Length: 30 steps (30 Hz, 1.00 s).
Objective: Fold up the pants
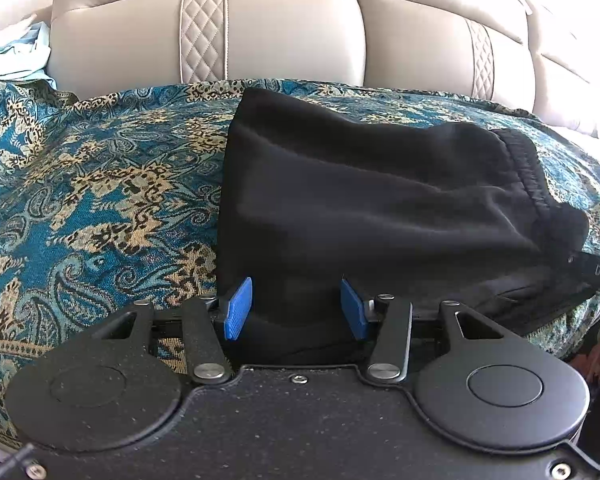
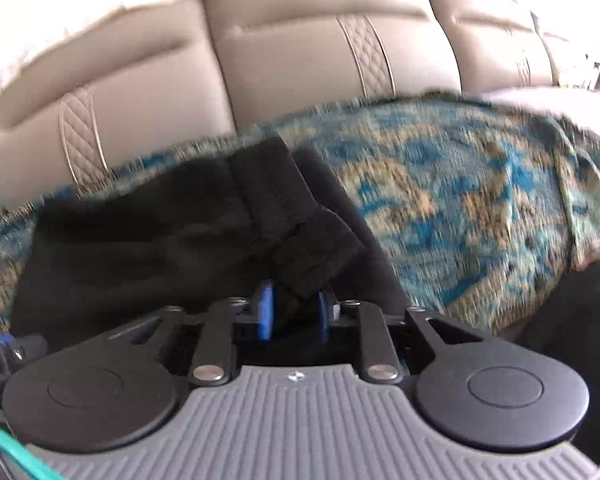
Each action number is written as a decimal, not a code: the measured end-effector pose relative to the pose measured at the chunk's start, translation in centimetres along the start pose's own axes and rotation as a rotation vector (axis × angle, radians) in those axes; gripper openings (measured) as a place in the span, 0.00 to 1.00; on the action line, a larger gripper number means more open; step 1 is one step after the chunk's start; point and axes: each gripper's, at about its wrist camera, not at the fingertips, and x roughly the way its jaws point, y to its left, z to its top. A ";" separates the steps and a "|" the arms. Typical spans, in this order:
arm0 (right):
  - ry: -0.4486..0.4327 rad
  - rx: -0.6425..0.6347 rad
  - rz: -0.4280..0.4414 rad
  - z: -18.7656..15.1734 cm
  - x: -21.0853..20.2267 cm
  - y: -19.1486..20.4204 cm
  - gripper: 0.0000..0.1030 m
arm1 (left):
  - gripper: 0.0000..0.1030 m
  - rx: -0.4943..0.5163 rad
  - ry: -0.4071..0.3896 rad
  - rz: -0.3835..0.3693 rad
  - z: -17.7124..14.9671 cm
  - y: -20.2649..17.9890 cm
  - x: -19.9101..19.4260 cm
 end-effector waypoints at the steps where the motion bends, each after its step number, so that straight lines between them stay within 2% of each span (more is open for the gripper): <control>1: 0.004 0.015 0.006 0.0 -0.1 -0.4 0.49 | 0.46 0.000 0.003 -0.001 0.0 0.0 0.0; 5: -0.020 0.009 -0.016 0.6 -1.4 -1.2 0.73 | 0.46 0.005 0.013 -0.009 0.2 0.1 0.0; 9: -0.115 -0.095 -0.105 1.5 -2.8 -1.0 0.80 | 0.47 0.012 0.029 -0.013 1.0 0.1 -0.5; 11: -0.167 -0.150 -0.158 2.4 -3.4 -0.7 0.83 | 0.51 0.009 0.003 -0.038 1.7 0.5 -1.4; 13: -0.203 -0.175 -0.169 3.6 -3.4 -0.9 0.86 | 0.59 0.006 -0.031 -0.051 2.8 1.0 -2.0; 16: -0.193 -0.209 -0.096 6.1 -1.0 -1.3 0.91 | 0.60 -0.001 -0.056 -0.041 4.9 2.0 -1.5; 20: -0.015 -0.194 0.055 8.6 4.6 -2.2 0.91 | 0.61 -0.016 -0.038 -0.004 7.5 3.5 1.2; 24: 0.071 -0.230 0.124 8.9 7.7 -2.7 0.91 | 0.65 -0.060 0.004 -0.044 8.9 5.1 4.0; 27: 0.099 -0.267 0.227 8.6 8.4 -2.9 0.90 | 0.65 -0.088 0.036 -0.070 9.5 6.0 5.9; 30: 0.144 -0.216 0.300 8.9 9.5 -3.6 0.84 | 0.65 -0.113 0.058 -0.084 10.0 6.4 7.4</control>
